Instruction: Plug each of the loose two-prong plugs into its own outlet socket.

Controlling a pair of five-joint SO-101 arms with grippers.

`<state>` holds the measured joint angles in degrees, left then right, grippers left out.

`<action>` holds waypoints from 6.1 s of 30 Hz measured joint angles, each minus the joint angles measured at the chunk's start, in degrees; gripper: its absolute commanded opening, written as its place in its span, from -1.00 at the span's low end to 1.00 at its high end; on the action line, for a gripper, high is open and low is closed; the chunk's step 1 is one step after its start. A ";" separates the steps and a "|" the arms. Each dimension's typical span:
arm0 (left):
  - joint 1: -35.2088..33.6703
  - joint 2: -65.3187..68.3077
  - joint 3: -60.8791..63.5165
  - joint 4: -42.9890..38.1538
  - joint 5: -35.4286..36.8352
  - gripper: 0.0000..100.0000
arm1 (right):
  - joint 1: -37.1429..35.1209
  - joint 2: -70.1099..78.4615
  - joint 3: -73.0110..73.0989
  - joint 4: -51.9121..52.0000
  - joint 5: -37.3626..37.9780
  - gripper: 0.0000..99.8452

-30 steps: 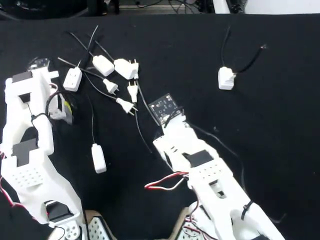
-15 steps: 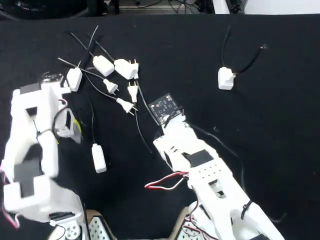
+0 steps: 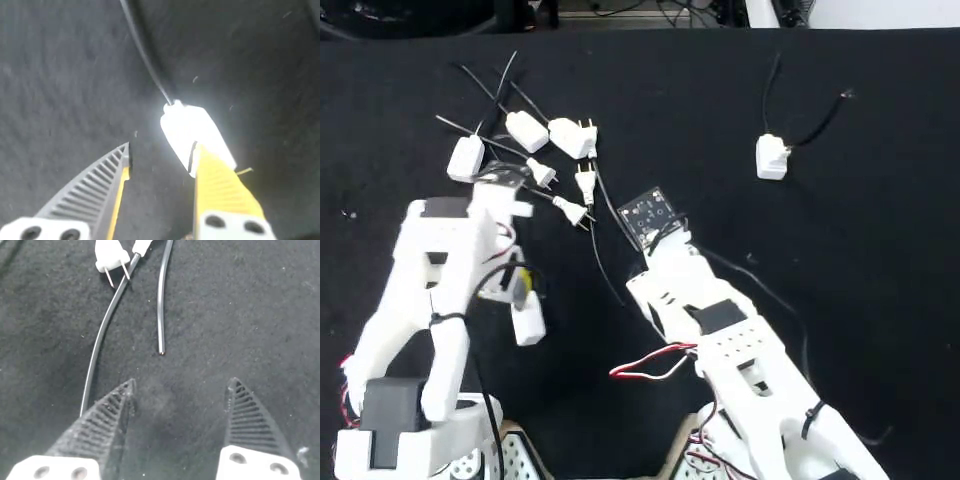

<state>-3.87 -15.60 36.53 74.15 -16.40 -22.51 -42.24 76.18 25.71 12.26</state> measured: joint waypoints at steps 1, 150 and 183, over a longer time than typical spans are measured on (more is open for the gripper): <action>0.88 -0.09 0.00 -1.32 0.00 -0.59 | 0.00 0.00 0.00 0.00 0.00 -0.46; -0.88 12.66 -0.79 -30.77 17.32 -0.60 | 0.00 0.00 0.00 0.00 0.00 -0.46; -25.67 19.34 -3.43 -1.32 4.66 -0.60 | 0.00 0.00 0.00 0.00 0.00 -0.46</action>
<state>-29.54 3.74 33.10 72.84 -11.74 -22.51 -42.24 76.18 25.71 12.26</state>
